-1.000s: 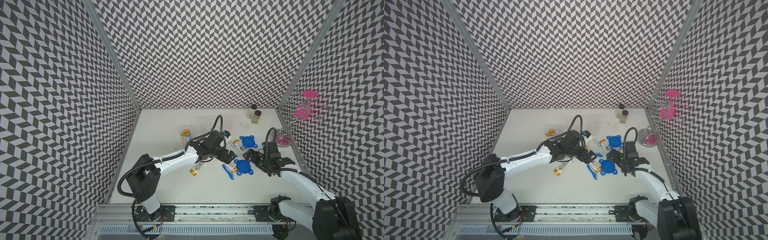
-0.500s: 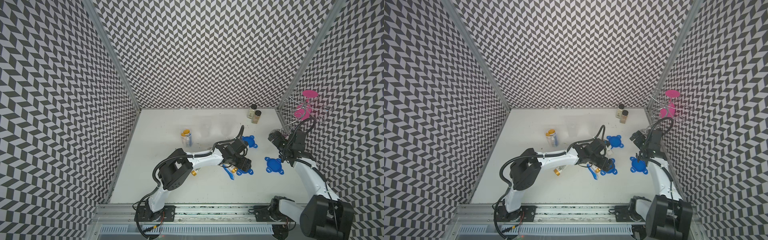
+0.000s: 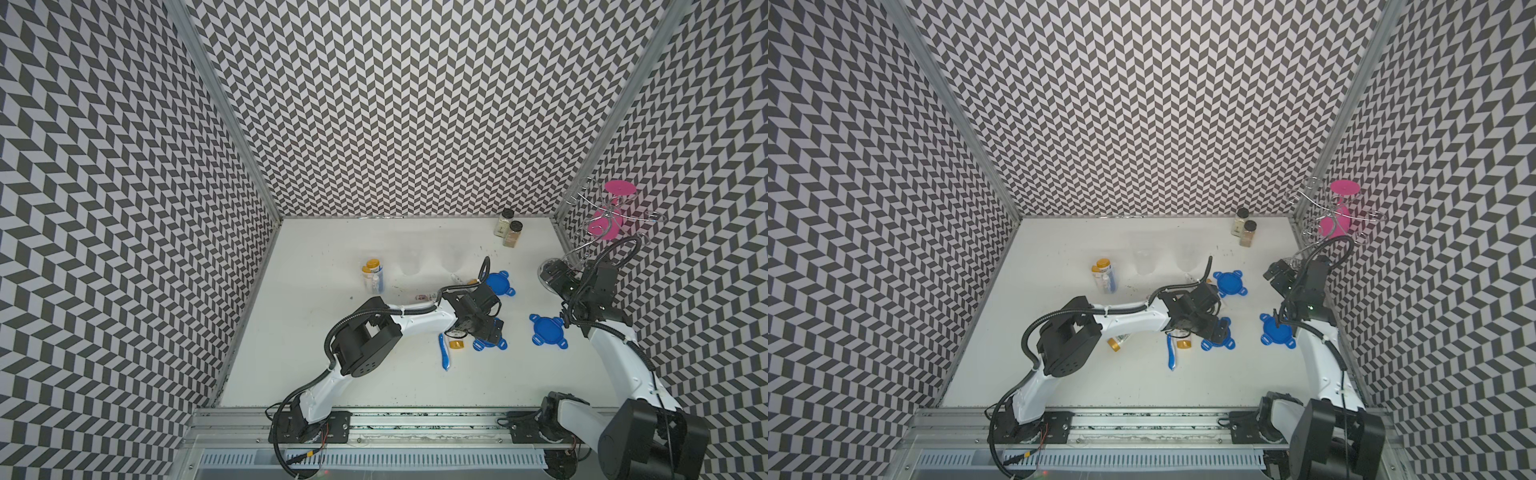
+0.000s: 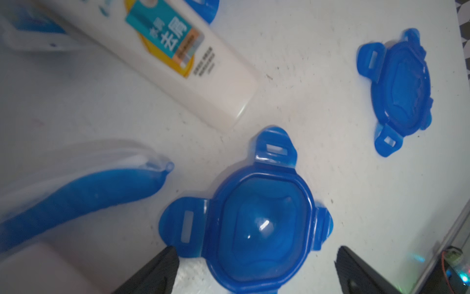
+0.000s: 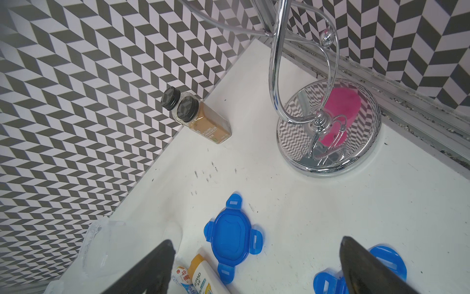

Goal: Pack away toiletry kits
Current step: Adjust the lid at the center of the board.

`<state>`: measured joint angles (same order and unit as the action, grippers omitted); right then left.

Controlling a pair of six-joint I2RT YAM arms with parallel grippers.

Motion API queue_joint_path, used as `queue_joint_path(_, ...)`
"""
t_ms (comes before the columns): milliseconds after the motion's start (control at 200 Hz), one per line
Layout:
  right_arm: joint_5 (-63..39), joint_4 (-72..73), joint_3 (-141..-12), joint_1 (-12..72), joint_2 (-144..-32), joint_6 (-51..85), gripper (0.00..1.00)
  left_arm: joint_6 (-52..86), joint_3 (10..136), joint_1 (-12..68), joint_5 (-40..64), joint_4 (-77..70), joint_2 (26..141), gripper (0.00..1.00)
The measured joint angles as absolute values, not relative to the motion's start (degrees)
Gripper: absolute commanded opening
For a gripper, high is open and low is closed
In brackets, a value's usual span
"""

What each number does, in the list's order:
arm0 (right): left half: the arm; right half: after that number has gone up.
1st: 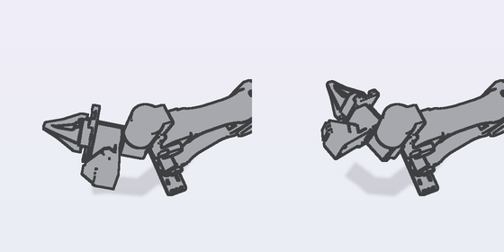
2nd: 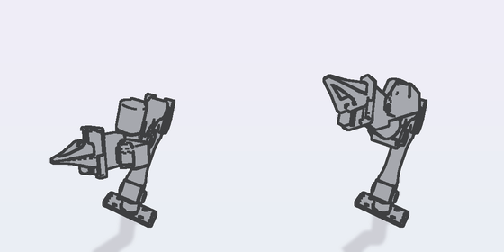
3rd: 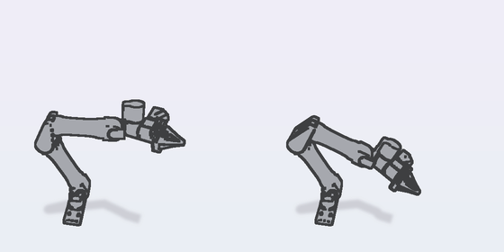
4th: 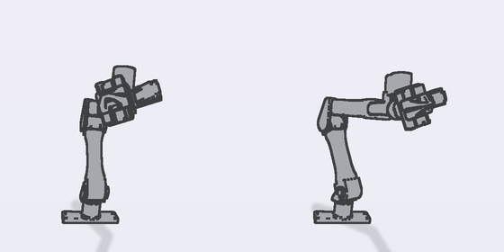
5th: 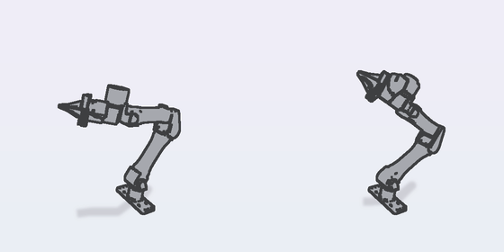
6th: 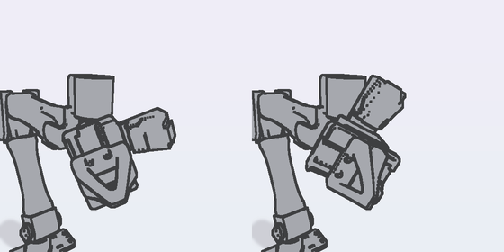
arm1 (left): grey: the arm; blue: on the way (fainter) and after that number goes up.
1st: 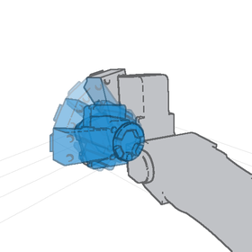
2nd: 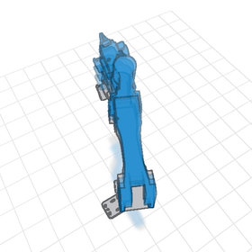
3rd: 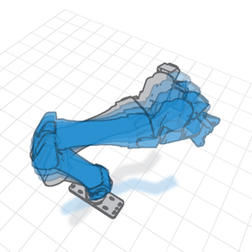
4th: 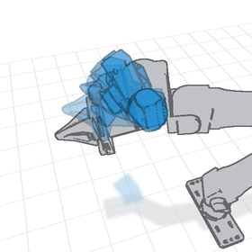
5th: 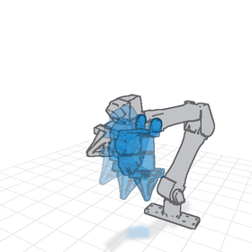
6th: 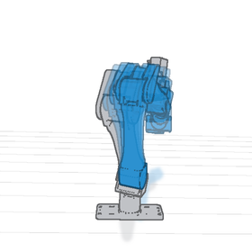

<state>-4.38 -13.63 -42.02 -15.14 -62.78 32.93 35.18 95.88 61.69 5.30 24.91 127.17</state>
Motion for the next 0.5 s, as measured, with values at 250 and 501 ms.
queue_joint_path(250,-2.8,-13.7,-43.4,-15.2,-62.8,31.2,1.00,37.2,101.0,63.0,2.7,25.4,130.7,1.00)
queue_joint_path(501,-2.4,-13.1,-45.5,-15.2,-62.8,30.6,1.00,36.9,103.1,65.5,-2.0,25.7,132.4,1.00)
